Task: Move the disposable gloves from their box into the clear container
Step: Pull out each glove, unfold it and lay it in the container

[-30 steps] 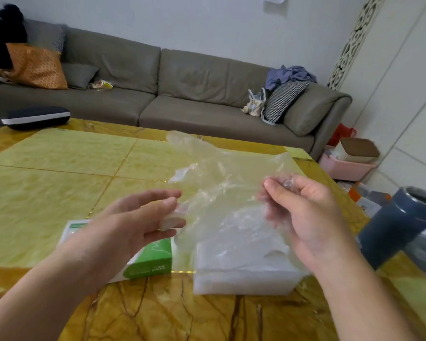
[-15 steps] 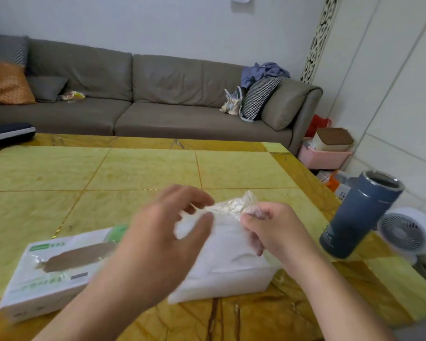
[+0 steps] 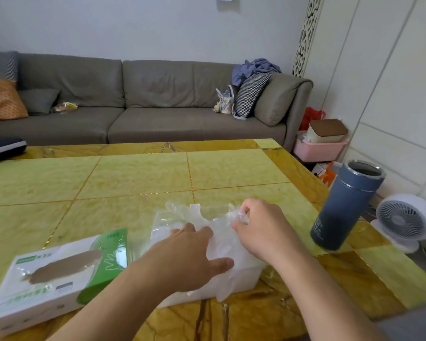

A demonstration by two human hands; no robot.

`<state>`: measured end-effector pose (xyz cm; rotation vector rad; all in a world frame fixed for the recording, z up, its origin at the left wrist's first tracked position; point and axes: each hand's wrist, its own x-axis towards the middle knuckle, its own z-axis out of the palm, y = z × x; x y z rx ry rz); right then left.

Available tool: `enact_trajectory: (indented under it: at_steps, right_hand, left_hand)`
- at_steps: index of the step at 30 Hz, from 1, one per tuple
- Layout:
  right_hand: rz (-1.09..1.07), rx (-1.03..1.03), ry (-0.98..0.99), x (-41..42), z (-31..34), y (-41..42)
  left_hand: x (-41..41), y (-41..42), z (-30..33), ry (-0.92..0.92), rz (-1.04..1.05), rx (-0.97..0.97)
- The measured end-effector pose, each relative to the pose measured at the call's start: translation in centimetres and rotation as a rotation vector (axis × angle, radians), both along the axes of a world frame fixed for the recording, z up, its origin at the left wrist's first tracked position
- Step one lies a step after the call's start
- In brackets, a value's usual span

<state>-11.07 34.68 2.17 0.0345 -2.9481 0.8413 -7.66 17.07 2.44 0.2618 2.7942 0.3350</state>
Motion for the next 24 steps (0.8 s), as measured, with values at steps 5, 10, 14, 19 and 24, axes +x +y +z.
enact_trajectory:
  at_steps: [5,10,14,19,24]
  right_hand:
    - [0.004,0.007,-0.005,-0.1,-0.6,0.1]
    - [0.006,0.022,-0.009,-0.3,-0.9,0.0]
    - [0.003,-0.082,-0.018,-0.4,-0.2,0.0]
    - [0.004,-0.133,-0.042,-0.3,0.2,0.4]
    - [0.016,-0.098,-0.058,0.0,0.6,0.9]
  left_hand:
    - [-0.6,-0.7,-0.3,0.082,-0.007,-0.022]
    - [-1.2,-1.2,-0.1,0.180,-0.039,-0.001]
    - [-0.6,-0.9,1.3,0.198,-0.044,0.204]
    - [0.2,-0.4,1.8,0.086,-0.150,0.103]
    - [0.1,-1.2,2.0,-0.070,-0.154,0.046]
